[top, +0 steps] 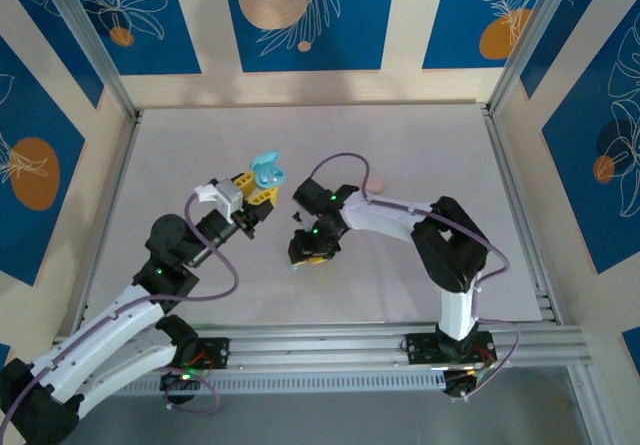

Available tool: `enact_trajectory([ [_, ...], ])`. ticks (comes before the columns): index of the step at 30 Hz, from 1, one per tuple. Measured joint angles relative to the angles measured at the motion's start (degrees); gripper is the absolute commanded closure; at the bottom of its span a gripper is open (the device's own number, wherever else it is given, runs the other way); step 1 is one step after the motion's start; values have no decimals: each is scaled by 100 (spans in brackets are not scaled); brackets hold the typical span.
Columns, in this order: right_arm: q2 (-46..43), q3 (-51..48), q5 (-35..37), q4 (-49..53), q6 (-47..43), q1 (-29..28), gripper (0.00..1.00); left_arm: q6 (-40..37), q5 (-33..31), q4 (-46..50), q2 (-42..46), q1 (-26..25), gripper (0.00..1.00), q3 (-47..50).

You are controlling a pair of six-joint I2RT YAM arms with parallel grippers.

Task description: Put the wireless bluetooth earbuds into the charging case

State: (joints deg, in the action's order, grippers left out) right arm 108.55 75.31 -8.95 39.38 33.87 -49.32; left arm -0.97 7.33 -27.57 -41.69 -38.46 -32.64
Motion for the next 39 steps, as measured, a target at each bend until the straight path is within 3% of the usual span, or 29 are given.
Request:
enact_trajectory([
  [12, 1014, 1161, 1172, 750, -358, -586, 48, -72, -20, 107, 107, -4, 75, -11],
  [19, 1252, 1462, 1746, 1141, -411, -737, 53, -72, -20, 111, 63, -4, 75, -28],
  [29, 1147, 1266, 2192, 1283, -518, -645, 55, -72, -17, 105, -42, -4, 75, -66],
  [39, 782, 887, 2441, 1266, -527, -184, 58, -70, -15, 105, -129, -4, 75, -74],
])
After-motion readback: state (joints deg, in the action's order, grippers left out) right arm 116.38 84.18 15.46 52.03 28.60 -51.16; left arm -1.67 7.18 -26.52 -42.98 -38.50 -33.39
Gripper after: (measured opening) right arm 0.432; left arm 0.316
